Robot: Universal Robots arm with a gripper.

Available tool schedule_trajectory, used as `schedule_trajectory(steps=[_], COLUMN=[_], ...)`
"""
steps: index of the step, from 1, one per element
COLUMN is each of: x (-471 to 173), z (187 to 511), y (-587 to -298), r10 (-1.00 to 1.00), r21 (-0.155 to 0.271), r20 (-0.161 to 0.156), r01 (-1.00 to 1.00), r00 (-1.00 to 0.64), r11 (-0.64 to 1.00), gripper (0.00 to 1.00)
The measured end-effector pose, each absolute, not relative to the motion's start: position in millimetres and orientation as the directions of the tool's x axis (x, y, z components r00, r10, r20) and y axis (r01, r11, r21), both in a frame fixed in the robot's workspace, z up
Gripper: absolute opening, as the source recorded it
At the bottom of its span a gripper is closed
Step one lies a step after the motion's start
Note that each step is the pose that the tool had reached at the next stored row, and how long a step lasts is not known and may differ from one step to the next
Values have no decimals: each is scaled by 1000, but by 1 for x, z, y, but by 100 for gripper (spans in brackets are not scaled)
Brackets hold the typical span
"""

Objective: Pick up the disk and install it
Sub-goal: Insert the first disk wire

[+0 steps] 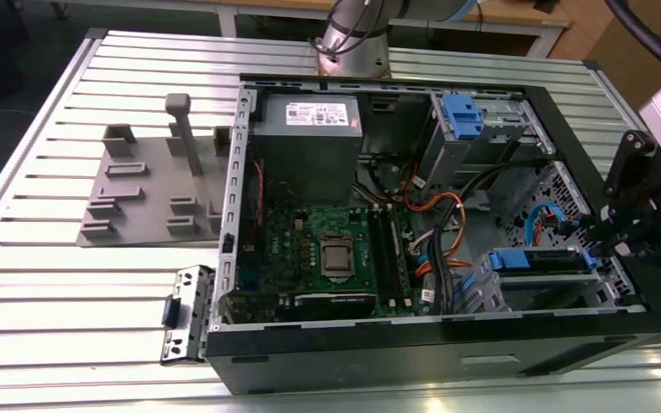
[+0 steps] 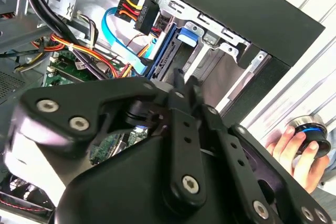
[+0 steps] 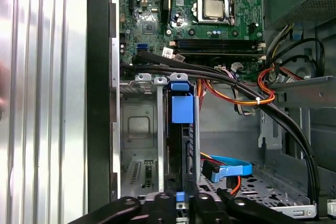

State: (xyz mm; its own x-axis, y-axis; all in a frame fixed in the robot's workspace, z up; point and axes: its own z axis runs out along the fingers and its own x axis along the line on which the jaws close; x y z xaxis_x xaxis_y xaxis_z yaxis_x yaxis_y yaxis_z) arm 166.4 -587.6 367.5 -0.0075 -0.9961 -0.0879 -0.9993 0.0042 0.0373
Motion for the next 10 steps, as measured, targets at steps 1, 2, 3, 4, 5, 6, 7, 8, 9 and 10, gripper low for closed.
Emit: schedule_trajectory(steps=[1, 2, 3, 4, 5, 6, 7, 8, 9, 10], x=[166, 166, 166, 166, 166, 166, 166, 167, 167, 167], z=[367, 367, 367, 367, 367, 367, 367, 367, 368, 367], y=[-588, -588, -588, -588, -588, -588, -588, -587, -585, -582], r10=[-996, -996, -996, -996, -996, -996, -996, -996, -996, -996], r21=[37, 37, 37, 37, 37, 37, 37, 37, 37, 37], r20=[-88, -88, -88, -88, -88, -88, -88, -88, -86, -85], r01=[-999, -999, -999, -999, -999, -999, -999, -999, -999, -999], r00=[-7, -7, -7, -7, -7, -7, -7, -7, -7, -7], r11=[4, 4, 4, 4, 4, 4, 4, 4, 4, 4], gripper=[23, 29, 29, 35, 35, 41, 41, 41, 41, 41])
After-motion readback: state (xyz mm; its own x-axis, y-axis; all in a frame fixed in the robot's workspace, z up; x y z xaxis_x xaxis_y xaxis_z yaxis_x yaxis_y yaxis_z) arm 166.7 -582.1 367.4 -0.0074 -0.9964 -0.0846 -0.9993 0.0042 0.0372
